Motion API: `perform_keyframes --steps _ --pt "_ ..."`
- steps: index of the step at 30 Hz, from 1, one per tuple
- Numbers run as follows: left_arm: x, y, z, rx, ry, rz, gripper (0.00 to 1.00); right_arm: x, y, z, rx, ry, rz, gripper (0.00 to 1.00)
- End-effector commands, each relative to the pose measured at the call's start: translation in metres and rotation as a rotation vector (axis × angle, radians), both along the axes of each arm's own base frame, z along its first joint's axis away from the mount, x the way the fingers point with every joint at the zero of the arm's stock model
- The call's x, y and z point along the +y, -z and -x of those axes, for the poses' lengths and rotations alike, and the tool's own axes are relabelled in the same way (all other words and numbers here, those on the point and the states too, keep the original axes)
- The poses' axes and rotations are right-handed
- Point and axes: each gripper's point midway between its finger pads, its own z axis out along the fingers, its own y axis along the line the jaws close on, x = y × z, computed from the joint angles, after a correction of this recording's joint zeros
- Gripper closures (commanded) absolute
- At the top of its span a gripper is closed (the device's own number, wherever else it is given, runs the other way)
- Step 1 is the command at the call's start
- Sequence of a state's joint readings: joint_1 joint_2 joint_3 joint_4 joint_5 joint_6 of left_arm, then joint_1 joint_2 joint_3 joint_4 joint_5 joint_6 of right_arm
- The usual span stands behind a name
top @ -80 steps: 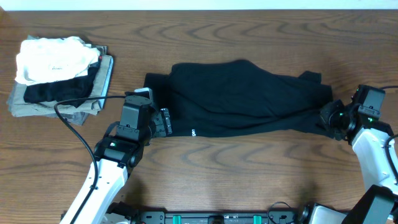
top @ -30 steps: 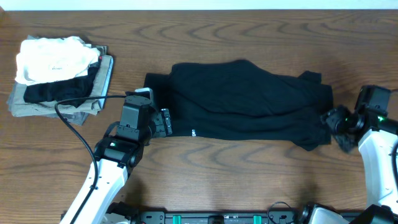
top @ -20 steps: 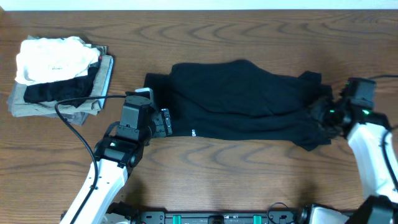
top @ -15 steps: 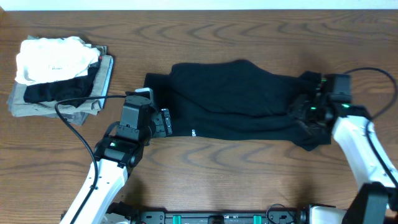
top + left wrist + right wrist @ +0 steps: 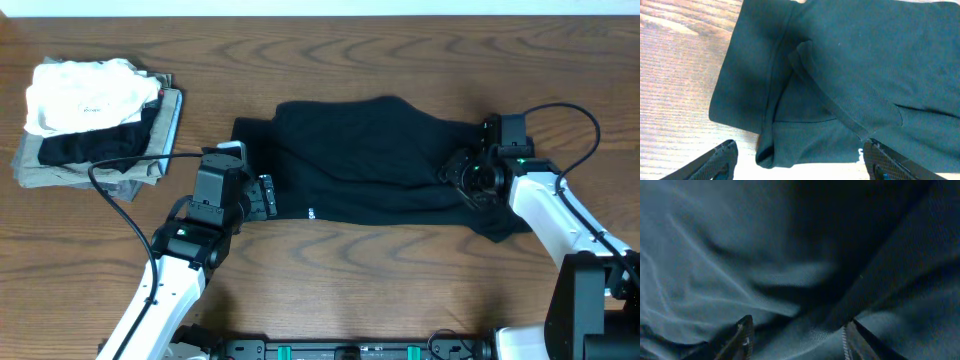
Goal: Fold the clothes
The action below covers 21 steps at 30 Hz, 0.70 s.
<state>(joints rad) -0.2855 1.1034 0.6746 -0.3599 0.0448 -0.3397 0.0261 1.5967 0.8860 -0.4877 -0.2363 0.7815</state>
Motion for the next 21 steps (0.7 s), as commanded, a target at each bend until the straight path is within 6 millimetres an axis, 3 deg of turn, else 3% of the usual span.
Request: perform_keyframes --steps 1,7,14,21 --pt "0.001 -0.006 -0.004 -0.015 -0.004 -0.012 0.18 0.002 -0.004 -0.007 -0.011 0.023 -0.008 0.47" --pt "0.002 -0.003 -0.001 -0.002 -0.004 -0.016 0.18 0.001 0.001 0.003 0.033 0.027 0.001 0.48" --pt "0.002 -0.003 -0.001 0.002 -0.004 -0.017 0.18 -0.005 0.000 -0.005 0.000 0.050 0.030 0.55" --pt "0.002 -0.002 0.000 0.005 -0.004 -0.018 0.18 -0.007 0.005 -0.006 0.015 0.073 0.027 0.56"
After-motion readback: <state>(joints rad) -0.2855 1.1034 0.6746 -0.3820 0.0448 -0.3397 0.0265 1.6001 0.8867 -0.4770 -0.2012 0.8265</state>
